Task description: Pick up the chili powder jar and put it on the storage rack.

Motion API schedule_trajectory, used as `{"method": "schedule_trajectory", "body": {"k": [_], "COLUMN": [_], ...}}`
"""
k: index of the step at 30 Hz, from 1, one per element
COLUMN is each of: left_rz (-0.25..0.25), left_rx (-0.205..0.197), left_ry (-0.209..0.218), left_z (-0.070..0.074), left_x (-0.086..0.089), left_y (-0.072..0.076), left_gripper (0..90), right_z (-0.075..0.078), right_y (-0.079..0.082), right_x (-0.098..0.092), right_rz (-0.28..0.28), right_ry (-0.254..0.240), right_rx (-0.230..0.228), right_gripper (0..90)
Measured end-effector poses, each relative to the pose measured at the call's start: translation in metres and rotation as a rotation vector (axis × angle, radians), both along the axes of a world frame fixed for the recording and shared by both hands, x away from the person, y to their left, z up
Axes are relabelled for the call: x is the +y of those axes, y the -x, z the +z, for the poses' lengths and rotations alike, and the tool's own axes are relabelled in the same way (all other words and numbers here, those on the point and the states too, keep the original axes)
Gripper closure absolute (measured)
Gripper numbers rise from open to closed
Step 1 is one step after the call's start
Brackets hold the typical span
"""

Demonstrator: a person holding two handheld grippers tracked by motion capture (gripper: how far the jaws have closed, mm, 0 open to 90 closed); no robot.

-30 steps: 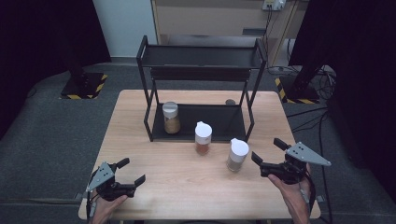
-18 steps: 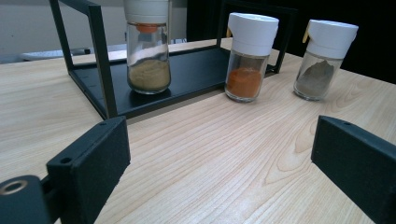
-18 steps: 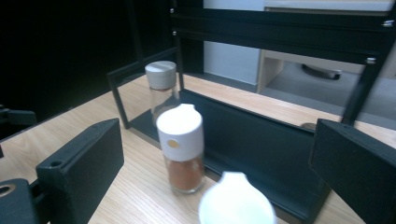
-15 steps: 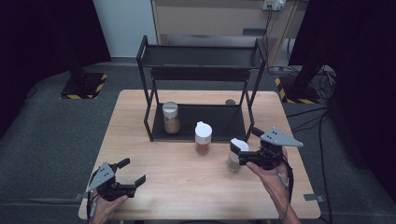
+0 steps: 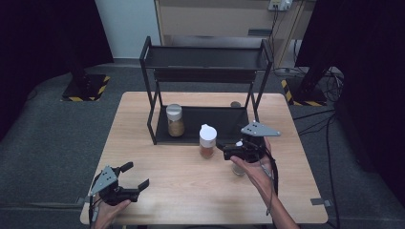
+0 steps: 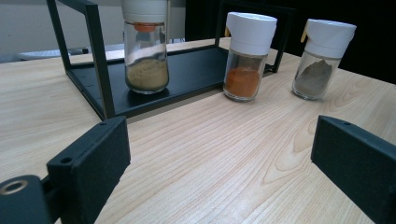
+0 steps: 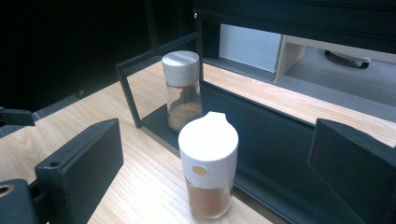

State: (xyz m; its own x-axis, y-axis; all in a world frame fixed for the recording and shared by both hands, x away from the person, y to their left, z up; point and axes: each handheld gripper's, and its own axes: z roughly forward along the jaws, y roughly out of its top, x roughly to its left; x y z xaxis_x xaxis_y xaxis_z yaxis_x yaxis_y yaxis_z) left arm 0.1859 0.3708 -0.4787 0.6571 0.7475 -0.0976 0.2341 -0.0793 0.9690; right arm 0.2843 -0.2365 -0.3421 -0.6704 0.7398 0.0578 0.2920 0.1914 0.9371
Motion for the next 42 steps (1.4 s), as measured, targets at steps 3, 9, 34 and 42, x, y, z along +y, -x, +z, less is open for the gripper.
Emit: {"method": "schedule_trajectory", "body": {"k": [3,9,34,42], "left_rz": [-0.001,-0.001,-0.006,-0.005], "left_rx": [-0.001,-0.002,-0.005,-0.007], "left_ry": [0.001,0.003,0.003,0.004], "left_z": [0.000,0.000,0.000,0.000], "left_x": [0.000,0.000,0.001,0.001], "left_y": [0.000,0.000,0.000,0.000], "left_gripper": [3.7,3.7,3.7,3.8], "right_z": [-0.002,-0.005,-0.039,-0.054], "right_y": [-0.007,-0.019,-0.054,-0.058], "right_x": [0.009,0.027,0.094,0.102], "right_rz": [0.000,-0.013,-0.126,-0.151], "right_ry": [0.003,0.011,0.137,0.157], "right_rx": [0.008,0.031,0.115,0.139], "right_gripper": [3.5,3.3,7.7,17.6]}}
